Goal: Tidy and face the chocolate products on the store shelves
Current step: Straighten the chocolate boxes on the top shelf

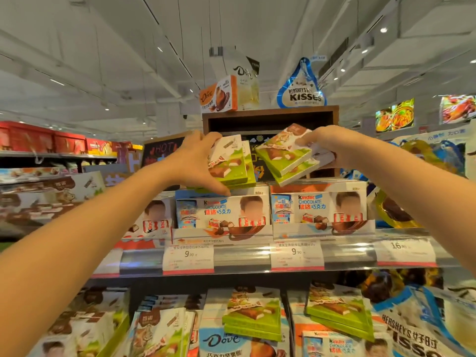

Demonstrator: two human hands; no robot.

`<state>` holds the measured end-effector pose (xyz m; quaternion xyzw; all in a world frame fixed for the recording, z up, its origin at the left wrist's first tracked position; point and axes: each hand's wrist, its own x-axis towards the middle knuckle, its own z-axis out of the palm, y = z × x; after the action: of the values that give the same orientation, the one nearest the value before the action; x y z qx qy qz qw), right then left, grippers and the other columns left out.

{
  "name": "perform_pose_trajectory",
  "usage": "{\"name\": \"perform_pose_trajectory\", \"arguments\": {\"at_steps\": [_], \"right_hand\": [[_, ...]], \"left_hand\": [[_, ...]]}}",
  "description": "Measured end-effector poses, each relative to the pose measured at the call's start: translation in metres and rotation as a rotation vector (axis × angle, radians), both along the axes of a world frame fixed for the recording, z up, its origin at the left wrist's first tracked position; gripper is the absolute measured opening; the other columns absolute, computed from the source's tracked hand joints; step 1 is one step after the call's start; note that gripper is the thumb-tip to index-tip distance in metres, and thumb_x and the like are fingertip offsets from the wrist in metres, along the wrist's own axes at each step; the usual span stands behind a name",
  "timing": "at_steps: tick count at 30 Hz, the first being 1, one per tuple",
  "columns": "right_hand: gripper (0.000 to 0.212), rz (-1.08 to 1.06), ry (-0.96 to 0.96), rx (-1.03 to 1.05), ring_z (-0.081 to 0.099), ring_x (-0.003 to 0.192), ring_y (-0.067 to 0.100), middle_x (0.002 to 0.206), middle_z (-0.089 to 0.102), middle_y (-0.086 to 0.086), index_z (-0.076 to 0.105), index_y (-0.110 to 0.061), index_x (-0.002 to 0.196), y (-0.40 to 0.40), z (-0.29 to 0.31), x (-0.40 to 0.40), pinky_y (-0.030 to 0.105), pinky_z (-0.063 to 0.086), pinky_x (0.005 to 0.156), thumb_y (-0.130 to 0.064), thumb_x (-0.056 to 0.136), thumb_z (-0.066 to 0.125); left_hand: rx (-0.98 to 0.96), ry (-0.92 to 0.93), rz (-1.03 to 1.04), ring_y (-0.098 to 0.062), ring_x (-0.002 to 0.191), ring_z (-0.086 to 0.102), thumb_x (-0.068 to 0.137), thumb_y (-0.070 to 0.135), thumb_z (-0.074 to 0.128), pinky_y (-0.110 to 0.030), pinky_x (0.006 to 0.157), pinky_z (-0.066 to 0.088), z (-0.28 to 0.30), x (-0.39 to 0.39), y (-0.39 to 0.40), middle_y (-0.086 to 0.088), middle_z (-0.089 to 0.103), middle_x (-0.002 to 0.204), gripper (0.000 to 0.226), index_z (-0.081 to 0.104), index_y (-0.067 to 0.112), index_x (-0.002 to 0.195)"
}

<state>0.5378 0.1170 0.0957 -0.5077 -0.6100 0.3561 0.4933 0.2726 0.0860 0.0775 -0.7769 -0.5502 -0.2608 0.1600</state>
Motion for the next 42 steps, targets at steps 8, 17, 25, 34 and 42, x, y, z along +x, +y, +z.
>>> {"name": "perform_pose_trajectory", "arguments": {"at_steps": [8, 17, 25, 34, 42], "right_hand": [[0.007, 0.121, 0.243, 0.366, 0.063, 0.096, 0.021, 0.106, 0.067, 0.007, 0.062, -0.013, 0.095, -0.015, -0.016, -0.054, 0.038, 0.050, 0.085, -0.017, 0.089, 0.060], [0.013, 0.229, 0.325, 0.423, 0.059, 0.107, 0.017, 0.115, 0.062, 0.002, 0.049, -0.017, 0.102, -0.029, -0.032, -0.128, 0.034, 0.046, 0.090, -0.018, 0.092, 0.057], [0.006, 0.263, 0.309, 0.430, 0.062, 0.088, 0.016, 0.096, 0.063, 0.001, 0.052, -0.016, 0.092, -0.039, -0.031, -0.209, 0.027, 0.048, 0.063, -0.016, 0.088, 0.057], [0.035, 0.275, 0.276, 0.481, 0.058, 0.085, 0.009, 0.093, 0.055, -0.010, 0.041, -0.012, 0.119, -0.048, -0.029, -0.313, 0.020, 0.052, 0.053, -0.016, 0.090, 0.059], [0.041, 0.231, 0.105, 0.534, 0.057, 0.103, 0.020, 0.107, 0.055, -0.001, 0.042, -0.012, 0.124, -0.043, -0.041, -0.391, 0.033, 0.050, 0.083, -0.013, 0.088, 0.062]], "left_hand": [[0.219, -0.088, 0.028, -0.014, 0.110, 0.036, 0.045, 0.056, 0.082, -0.029, 0.089, 0.039, -0.003, -0.038, -0.041, 0.000, 0.031, 0.119, 0.116, 0.024, 0.028, 0.141], [0.232, -0.053, 0.196, -0.016, 0.118, 0.030, 0.044, 0.051, 0.085, -0.027, 0.094, 0.033, -0.008, -0.121, -0.087, -0.005, 0.030, 0.131, 0.119, 0.023, 0.023, 0.142], [0.230, -0.041, 0.238, -0.020, 0.125, 0.025, 0.042, 0.053, 0.082, -0.033, 0.098, 0.029, -0.010, -0.204, -0.109, -0.007, 0.032, 0.135, 0.119, 0.024, 0.024, 0.142], [0.084, 0.058, 0.211, -0.019, 0.118, 0.034, 0.032, 0.074, 0.065, -0.040, 0.102, 0.037, 0.002, -0.314, -0.116, -0.003, 0.033, 0.130, 0.127, 0.021, 0.027, 0.142], [0.101, 0.038, 0.166, -0.022, 0.121, 0.031, 0.031, 0.073, 0.065, -0.031, 0.097, 0.031, -0.016, -0.386, -0.088, -0.004, 0.034, 0.130, 0.130, 0.022, 0.023, 0.143]]}}
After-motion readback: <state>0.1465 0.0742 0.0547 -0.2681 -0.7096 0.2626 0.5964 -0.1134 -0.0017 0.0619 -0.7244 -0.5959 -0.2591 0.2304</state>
